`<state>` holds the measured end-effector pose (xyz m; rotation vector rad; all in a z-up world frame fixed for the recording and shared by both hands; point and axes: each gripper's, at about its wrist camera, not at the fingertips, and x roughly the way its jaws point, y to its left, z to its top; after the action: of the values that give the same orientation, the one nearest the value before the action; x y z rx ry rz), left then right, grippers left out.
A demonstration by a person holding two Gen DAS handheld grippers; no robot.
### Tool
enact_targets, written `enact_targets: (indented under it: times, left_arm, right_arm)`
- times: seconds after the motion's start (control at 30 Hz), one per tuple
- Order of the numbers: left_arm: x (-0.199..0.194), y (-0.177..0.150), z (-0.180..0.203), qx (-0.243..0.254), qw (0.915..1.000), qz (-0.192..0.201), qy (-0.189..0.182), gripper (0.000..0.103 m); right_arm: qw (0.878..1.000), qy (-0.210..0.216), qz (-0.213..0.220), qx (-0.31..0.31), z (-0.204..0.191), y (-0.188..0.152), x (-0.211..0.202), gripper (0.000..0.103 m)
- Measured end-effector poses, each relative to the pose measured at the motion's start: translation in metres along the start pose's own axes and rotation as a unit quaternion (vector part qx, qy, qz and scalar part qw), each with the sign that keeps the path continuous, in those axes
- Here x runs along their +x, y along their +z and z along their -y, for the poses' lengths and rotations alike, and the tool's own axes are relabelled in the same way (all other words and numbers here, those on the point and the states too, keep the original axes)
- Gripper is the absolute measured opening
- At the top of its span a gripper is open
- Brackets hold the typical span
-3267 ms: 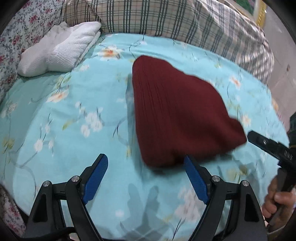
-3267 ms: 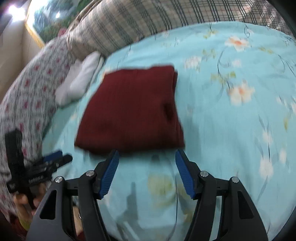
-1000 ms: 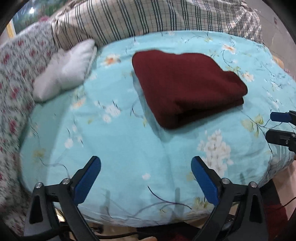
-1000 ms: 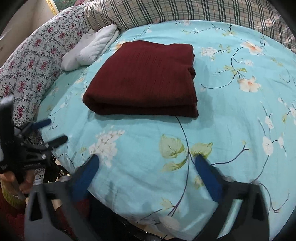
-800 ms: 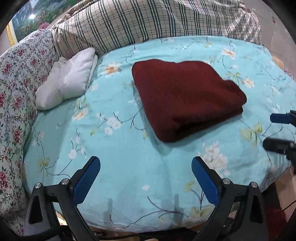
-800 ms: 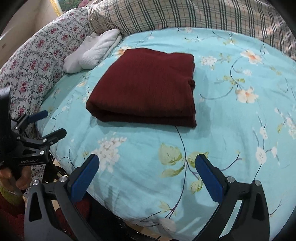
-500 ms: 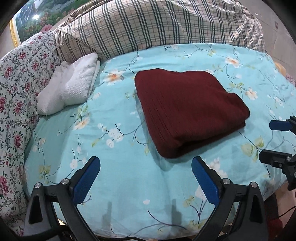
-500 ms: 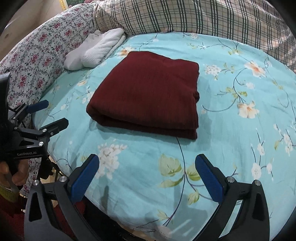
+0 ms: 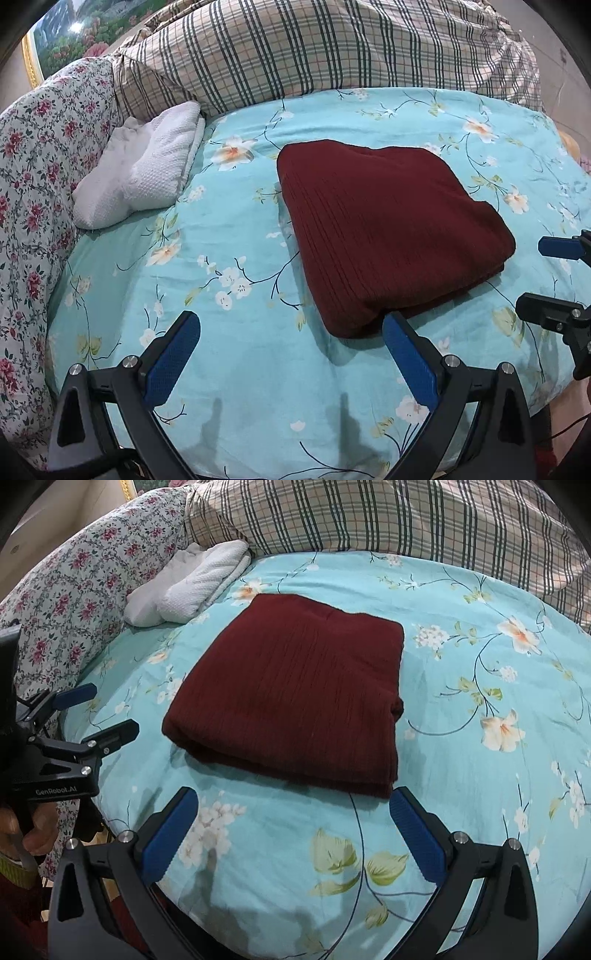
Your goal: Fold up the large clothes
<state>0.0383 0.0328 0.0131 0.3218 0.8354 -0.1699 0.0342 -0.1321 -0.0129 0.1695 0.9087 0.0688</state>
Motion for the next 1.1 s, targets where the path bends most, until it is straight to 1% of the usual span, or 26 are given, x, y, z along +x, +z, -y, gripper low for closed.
enact_targets:
  times: [0.5, 1.1]
  left_arm:
    - [0.001, 0.014, 0.000, -0.002, 1.0000, 0.002, -0.005, 0.099]
    - [0.004, 0.018, 0.001, -0.007, 0.9999, -0.003, -0.011, 0.099]
  right_arm:
    - [1.000, 0.000, 0.003, 0.005, 0.008, 0.021, 0.005, 0.103]
    - [1.000, 0.003, -0.001, 0.008, 0.009, 0.023, 0.008, 0.103]
